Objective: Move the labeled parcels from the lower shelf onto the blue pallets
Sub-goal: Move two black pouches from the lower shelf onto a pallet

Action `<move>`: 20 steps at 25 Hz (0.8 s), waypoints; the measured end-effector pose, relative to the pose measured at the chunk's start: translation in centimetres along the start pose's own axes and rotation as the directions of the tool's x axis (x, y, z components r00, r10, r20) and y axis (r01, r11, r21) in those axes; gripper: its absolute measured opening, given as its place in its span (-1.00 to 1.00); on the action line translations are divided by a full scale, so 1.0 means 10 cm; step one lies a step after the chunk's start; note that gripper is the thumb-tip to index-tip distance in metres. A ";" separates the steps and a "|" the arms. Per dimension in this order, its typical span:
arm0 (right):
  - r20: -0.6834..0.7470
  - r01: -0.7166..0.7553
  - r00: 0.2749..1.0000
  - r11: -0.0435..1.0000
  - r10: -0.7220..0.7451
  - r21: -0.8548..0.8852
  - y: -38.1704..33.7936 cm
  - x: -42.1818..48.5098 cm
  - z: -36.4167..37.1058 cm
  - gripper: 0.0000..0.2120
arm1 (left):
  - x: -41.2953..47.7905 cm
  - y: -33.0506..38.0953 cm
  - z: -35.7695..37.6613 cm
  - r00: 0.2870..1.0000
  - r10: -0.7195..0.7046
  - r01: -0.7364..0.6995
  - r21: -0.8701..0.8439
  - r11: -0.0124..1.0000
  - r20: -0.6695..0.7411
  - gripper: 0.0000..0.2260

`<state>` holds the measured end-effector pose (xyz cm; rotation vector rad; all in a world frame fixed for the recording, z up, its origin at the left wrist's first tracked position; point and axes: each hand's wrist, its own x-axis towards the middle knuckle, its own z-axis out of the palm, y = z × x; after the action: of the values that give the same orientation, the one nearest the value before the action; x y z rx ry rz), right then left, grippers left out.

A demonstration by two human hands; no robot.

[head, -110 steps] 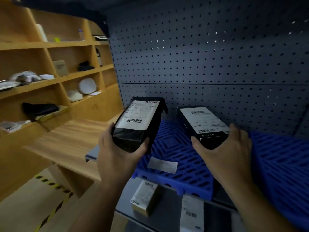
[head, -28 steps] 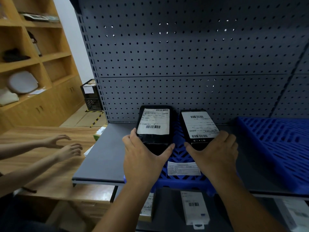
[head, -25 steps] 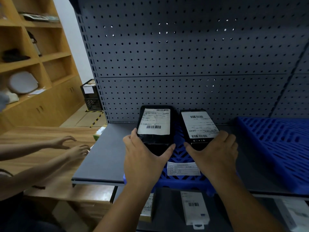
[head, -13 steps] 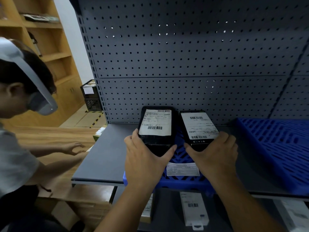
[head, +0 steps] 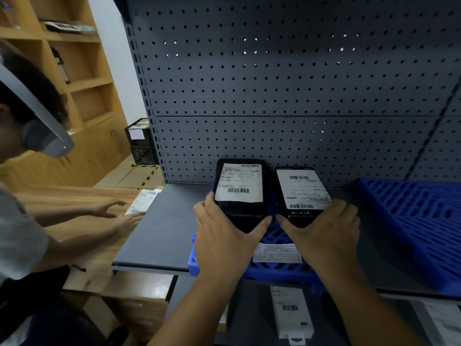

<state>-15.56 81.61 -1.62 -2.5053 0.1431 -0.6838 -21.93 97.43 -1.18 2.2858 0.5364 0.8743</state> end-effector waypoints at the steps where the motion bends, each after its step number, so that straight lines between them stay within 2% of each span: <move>1: -0.002 0.003 1.000 1.000 -0.003 0.005 0.01 0.00 0.00 0.03 | 0.00 0.01 0.01 1.000 0.004 -0.004 -0.005 1.000 0.002 0.10; 15: 0.085 -0.014 0.996 1.000 0.016 -0.026 -0.04 -0.04 -0.08 0.14 | 0.00 -0.05 0.04 0.999 0.034 -0.034 -0.007 0.999 -0.022 0.13; 20: 0.161 -0.058 0.986 0.997 0.049 0.054 -0.04 -0.05 -0.14 0.25 | 0.00 -0.07 0.02 0.999 0.043 -0.043 0.005 0.999 0.012 0.15</move>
<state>-16.69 81.44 -0.65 -2.4786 0.1294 -0.4567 -21.88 97.83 -1.82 2.3139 0.4870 0.8803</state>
